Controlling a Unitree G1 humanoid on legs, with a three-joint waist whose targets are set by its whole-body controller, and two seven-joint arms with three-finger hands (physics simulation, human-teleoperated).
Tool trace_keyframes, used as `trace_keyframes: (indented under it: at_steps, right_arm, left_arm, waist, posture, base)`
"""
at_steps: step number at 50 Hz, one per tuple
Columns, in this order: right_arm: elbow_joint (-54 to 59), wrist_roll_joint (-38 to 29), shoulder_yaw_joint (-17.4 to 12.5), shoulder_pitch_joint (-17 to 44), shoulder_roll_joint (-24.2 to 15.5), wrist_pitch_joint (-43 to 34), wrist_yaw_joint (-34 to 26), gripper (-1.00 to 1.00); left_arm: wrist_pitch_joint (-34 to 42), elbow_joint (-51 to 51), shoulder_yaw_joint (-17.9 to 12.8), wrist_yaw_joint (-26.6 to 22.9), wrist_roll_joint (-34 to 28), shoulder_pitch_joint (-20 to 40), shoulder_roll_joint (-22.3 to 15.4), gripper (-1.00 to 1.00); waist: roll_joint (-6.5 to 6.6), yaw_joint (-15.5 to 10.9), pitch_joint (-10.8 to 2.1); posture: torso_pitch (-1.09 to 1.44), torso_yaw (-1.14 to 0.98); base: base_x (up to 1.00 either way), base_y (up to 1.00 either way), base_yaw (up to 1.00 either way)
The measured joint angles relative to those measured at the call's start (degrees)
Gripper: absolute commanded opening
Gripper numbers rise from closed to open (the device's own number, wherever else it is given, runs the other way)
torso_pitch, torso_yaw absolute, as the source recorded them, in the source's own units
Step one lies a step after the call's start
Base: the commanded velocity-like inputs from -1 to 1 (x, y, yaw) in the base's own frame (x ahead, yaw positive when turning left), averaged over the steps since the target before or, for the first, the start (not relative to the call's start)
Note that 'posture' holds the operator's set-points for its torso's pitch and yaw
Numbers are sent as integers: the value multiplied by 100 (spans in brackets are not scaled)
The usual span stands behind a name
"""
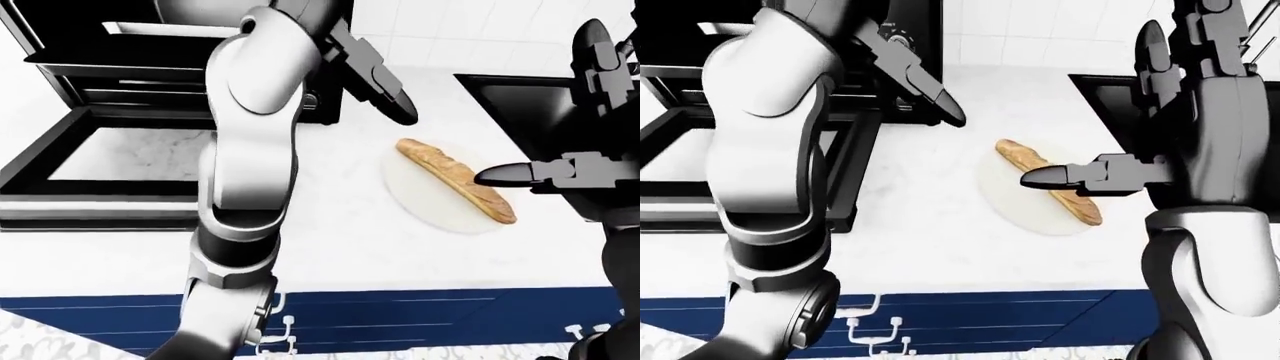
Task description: Place the baguette on the tray of the toaster oven.
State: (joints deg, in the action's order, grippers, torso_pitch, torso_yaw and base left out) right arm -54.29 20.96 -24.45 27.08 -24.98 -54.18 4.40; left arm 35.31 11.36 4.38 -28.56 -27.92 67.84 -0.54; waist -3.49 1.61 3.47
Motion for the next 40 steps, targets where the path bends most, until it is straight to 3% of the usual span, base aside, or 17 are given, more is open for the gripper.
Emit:
trace_keyframes:
  at_steps: [13, 23, 33, 40]
  right_arm:
    - [-57, 139, -174, -191, -70, 56, 43, 100]
    - [-493, 479, -1070, -783, -141, -121, 84, 100]
    - [-505, 1860, -2409, -1701, -897, 89, 692, 100]
    - [-529, 2016, -2259, -1708, -873, 160, 858, 100]
  left_arm:
    - [-430, -150, 275, -664, -516, 25, 416, 100]
    - [-909, -345, 343, -996, -888, -180, 738, 100]
    - [-1530, -626, 387, -1220, -1218, -352, 779, 100]
    - [-1932, -1345, 262, -1625, -1270, 196, 613, 100]
  waist:
    - [-7, 247, -15]
    - [-24, 522, -35]
    - [-95, 871, -68]
    - [-157, 1187, -82]
  posture:
    - [0, -18]
    - [0, -23]
    - [0, -28]
    - [0, -32]
  base:
    - [0, 0, 0]
    - [0, 0, 0]
    - [0, 0, 0]
    - [0, 0, 0]
